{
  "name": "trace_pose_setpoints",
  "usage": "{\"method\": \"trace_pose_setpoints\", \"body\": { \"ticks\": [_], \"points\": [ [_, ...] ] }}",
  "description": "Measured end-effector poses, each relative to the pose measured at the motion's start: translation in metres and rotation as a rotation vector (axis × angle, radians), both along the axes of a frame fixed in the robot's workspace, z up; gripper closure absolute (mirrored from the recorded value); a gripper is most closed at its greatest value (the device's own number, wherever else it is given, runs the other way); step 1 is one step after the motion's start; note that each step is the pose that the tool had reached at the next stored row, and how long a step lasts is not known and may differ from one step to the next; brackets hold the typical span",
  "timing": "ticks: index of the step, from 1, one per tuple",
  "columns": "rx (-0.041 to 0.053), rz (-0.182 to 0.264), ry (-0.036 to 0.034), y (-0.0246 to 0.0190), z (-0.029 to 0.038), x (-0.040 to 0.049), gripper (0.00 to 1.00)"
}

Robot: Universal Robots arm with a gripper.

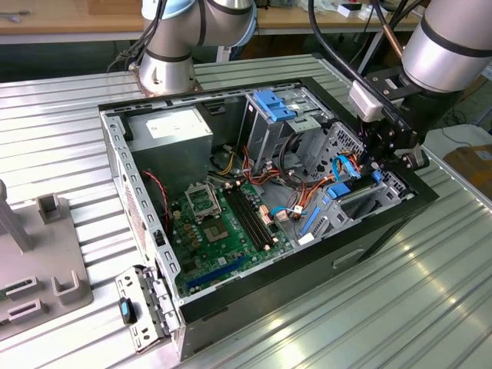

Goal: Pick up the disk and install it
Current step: 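Insert the second disk wire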

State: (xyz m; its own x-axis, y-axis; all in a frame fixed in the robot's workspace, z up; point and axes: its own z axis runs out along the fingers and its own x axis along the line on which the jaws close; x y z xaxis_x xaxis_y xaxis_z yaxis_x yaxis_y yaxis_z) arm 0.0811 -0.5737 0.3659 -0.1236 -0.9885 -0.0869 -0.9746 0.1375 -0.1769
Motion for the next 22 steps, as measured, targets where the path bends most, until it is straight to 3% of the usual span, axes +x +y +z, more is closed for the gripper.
{"method": "trace_pose_setpoints", "body": {
  "ticks": [8, 9, 10, 11, 12, 18, 20, 22],
  "points": [
    [0.0002, 0.0, 0.0003, 0.0001, 0.0014, 0.0004, 0.78],
    [0.0, 0.0, 0.014, 0.0002, 0.0014, 0.0023, 0.78],
    [0.0, 0.0, 0.0529, 0.0002, 0.0014, 0.0058, 0.78],
    [0.0, 0.0, 0.0827, 0.0002, 0.0014, 0.0082, 0.78],
    [0.0, 0.0, 0.0932, 0.0003, 0.0014, 0.0089, 0.78],
    [0.0001, 0.0, 0.0934, 0.0026, 0.0014, 0.009, 0.78],
    [0.0, 0.0, 0.0923, 0.01, 0.0014, 0.0089, 0.78],
    [0.0003, 0.0, 0.0922, 0.0143, 0.0012, 0.0089, 0.78]
  ]
}}
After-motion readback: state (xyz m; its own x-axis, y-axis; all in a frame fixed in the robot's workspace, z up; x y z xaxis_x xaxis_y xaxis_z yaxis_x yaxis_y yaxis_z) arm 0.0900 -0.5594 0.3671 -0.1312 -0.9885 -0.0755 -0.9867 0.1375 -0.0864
